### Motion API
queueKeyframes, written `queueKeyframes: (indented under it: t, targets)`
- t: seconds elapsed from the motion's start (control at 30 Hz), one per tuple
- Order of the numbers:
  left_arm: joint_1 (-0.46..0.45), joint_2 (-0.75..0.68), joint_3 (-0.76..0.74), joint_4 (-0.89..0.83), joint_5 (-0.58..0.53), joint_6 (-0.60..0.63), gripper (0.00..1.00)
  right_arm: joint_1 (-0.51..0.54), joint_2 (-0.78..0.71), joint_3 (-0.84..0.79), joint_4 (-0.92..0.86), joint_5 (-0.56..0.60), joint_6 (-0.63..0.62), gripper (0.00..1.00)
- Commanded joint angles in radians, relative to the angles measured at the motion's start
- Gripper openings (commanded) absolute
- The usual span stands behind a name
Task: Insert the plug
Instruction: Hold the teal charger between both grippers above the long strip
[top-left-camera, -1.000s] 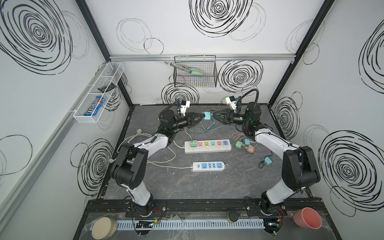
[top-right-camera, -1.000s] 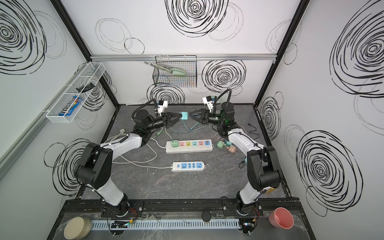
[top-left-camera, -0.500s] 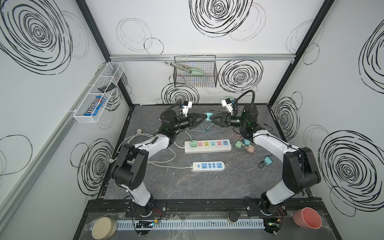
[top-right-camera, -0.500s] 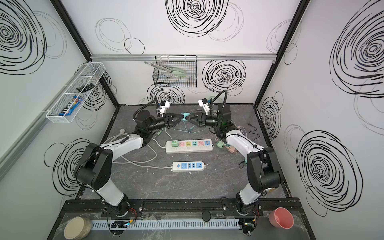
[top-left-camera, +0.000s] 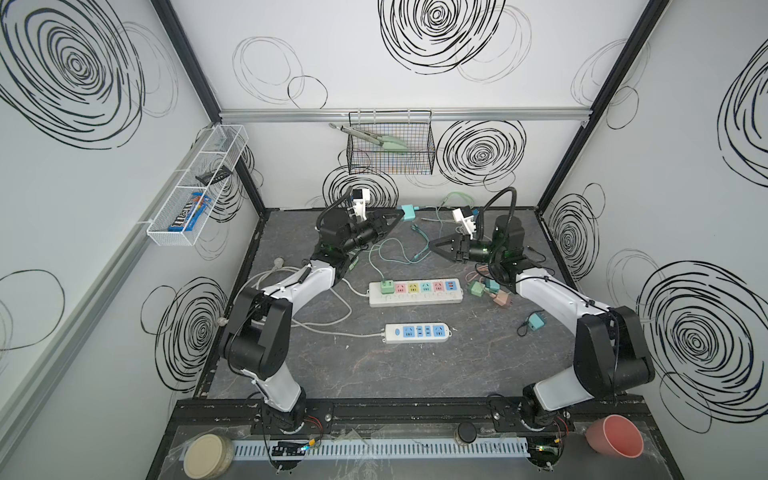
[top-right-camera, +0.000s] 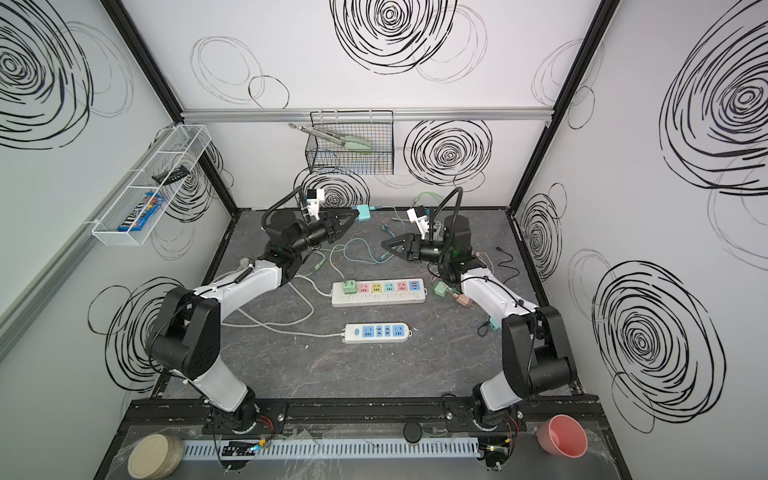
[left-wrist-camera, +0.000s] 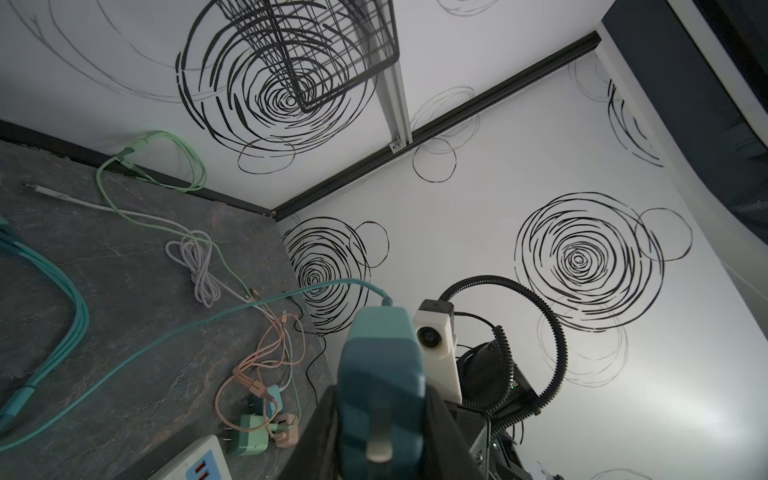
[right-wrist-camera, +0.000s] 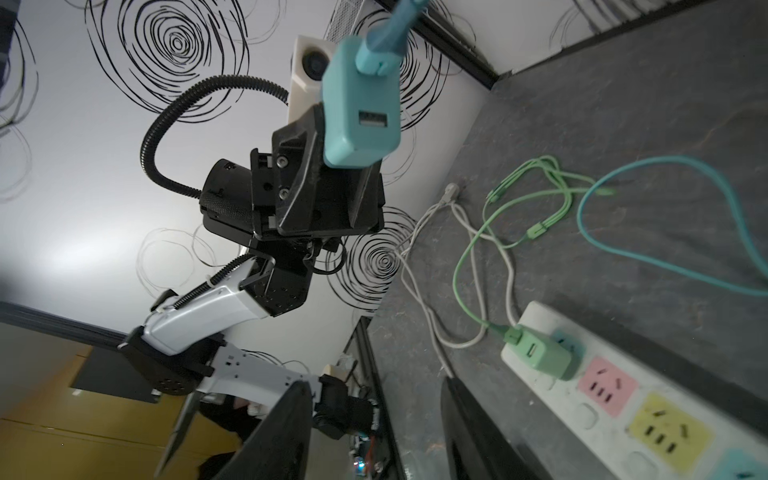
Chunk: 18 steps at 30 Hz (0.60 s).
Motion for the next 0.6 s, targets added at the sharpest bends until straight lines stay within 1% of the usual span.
queueKeyframes:
  t: [0.0, 0.1, 0.2, 0.27, 0.43, 0.57]
  targets:
    - [-0.020, -0.013, 0.016, -0.035, -0.020, 0.071, 0.00, 0.000, -0.019, -0.036, 0.221, 0.040, 0.181, 0.42]
    - [-0.017, -0.016, -0.016, 0.039, 0.028, 0.002, 0.00, 0.001, 0.005, -0.022, 0.287, 0.090, 0.262, 0.44]
    - [-0.017, -0.018, -0.047, 0.128, 0.069, -0.069, 0.00, -0.001, 0.028, -0.009, 0.301, 0.122, 0.301, 0.45]
    - [-0.014, -0.024, -0.063, 0.163, 0.086, -0.096, 0.00, -0.003, 0.054, 0.002, 0.300, 0.116, 0.314, 0.45]
    - [-0.017, -0.028, -0.071, 0.170, 0.121, -0.100, 0.00, 0.000, 0.105, 0.018, 0.419, 0.081, 0.389, 0.45]
    - [-0.020, -0.029, -0.082, 0.171, 0.117, -0.099, 0.00, 0.014, 0.110, 0.054, 0.409, 0.081, 0.371, 0.45]
